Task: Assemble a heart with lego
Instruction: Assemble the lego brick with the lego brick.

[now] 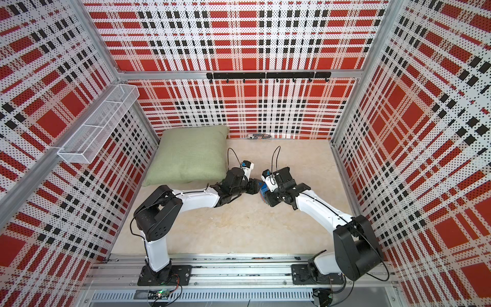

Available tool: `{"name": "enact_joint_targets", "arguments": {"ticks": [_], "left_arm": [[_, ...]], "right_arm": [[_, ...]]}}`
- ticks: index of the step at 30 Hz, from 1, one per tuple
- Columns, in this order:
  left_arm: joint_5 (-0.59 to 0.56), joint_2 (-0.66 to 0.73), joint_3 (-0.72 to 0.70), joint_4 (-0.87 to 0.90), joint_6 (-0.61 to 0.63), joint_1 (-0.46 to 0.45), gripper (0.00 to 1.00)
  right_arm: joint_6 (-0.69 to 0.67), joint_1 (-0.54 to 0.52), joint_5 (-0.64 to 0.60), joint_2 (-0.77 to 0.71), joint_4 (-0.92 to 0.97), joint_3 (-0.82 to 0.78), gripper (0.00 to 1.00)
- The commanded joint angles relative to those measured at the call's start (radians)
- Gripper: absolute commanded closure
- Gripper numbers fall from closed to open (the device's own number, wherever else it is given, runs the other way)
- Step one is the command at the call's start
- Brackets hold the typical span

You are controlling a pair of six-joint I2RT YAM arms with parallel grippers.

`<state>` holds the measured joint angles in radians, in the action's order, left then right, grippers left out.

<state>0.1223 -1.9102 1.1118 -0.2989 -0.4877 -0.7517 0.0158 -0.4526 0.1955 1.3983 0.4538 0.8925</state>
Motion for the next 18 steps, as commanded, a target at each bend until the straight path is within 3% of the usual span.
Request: {"name": "enact_joint_targets", "arguments": {"ticks": [1,7,18], "left_arm": [[-0.024,0.000,0.013,0.037,0.018,0.012,0.44],[-0.024,-0.004,0.010,0.032,0.013,0.026,0.44],[-0.012,0.007,0.005,0.024,0.009,0.009,0.44]], "right_arm": [[0.031,0.011,0.016,0.015,0.100,0.004,0.63],[0.056,0.011,-0.046,0.030,0.152,0.056,0.63],[0.064,0.011,-0.044,0.074,0.103,0.098,0.62]]}}
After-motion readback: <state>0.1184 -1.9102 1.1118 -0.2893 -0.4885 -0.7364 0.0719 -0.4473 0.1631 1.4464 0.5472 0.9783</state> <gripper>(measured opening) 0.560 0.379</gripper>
